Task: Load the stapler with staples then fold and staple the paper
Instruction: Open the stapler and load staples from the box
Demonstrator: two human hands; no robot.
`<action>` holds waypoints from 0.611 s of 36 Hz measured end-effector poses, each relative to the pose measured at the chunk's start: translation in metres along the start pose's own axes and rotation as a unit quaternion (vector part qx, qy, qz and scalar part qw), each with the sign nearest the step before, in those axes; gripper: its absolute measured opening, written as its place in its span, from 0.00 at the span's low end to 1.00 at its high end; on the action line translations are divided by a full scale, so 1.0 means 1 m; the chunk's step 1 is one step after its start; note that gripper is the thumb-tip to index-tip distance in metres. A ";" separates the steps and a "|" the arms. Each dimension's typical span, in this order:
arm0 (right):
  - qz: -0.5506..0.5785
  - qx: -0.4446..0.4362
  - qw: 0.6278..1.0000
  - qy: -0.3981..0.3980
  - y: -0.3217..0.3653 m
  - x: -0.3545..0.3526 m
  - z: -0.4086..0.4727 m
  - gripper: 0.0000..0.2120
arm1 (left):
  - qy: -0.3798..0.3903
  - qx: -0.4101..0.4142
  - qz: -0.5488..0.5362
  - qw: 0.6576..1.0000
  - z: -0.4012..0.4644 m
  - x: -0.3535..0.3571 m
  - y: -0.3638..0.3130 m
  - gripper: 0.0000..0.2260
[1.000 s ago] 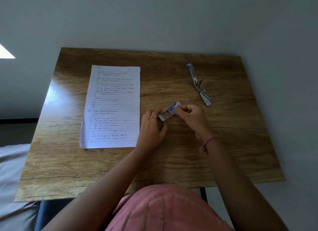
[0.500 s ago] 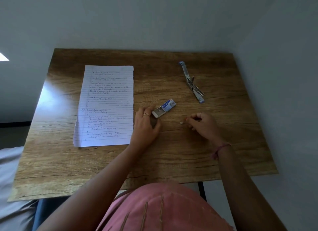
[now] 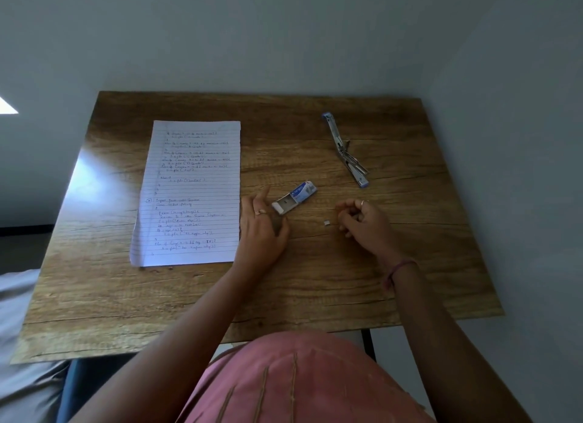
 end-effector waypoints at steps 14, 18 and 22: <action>-0.123 -0.101 0.986 0.043 0.024 0.026 0.037 0.18 | -0.008 0.018 -0.014 1.000 0.001 -0.001 -0.002 0.30; -0.096 -0.086 0.991 0.046 0.024 0.024 0.038 0.18 | -0.008 0.007 -0.034 0.999 0.004 -0.003 0.000 0.30; -0.082 -0.089 0.990 0.071 0.022 0.025 0.038 0.18 | 0.004 0.008 -0.038 0.999 0.004 -0.001 0.001 0.29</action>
Point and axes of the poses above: each hand's wrist, its own z-axis towards the middle knuckle, its own x-axis out of the palm, y = z × x, the point moved 2 cm from there along z, towards the middle knuckle, and after that the axes turned 10 degrees about -x, right-handed, at the moved point
